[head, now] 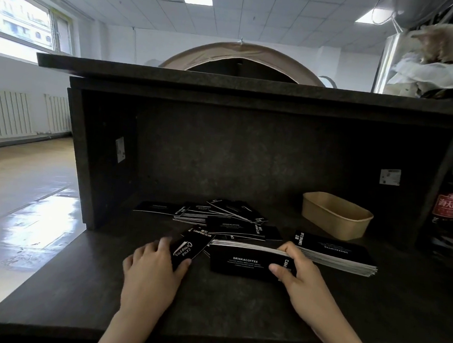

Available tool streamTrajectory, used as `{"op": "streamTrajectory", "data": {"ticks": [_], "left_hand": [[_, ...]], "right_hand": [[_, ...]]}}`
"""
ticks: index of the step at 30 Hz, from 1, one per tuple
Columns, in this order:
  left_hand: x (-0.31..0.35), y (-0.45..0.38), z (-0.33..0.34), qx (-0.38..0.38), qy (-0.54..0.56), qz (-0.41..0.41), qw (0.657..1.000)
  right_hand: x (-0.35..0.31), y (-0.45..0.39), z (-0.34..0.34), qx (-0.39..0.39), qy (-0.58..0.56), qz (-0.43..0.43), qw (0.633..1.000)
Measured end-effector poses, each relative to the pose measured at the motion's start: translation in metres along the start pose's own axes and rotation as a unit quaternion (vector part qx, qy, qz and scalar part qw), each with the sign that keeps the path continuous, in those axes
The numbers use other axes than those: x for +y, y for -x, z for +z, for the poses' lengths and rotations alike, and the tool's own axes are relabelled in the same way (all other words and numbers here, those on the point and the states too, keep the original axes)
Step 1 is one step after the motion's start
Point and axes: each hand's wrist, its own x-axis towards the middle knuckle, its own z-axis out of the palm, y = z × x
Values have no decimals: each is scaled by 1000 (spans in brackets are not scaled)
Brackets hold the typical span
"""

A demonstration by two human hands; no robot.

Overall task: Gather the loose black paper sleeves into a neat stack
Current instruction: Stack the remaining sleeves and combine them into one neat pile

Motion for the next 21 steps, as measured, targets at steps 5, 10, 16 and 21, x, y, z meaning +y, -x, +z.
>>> {"op": "streamTrajectory", "data": {"ticks": [5, 10, 16, 21], "left_hand": [[4, 1, -3, -3, 3, 16, 1000], [13, 6, -12, 38, -5, 22, 999], [7, 6, -13, 175, 117, -58, 976], [4, 4, -19, 225, 244, 9, 943]], "right_hand": [[-2, 1, 0, 2, 1, 19, 1000], [-3, 1, 0, 0, 1, 23, 1000], [-2, 0, 0, -11, -18, 35, 999], [-5, -2, -1, -12, -25, 48, 998]]}}
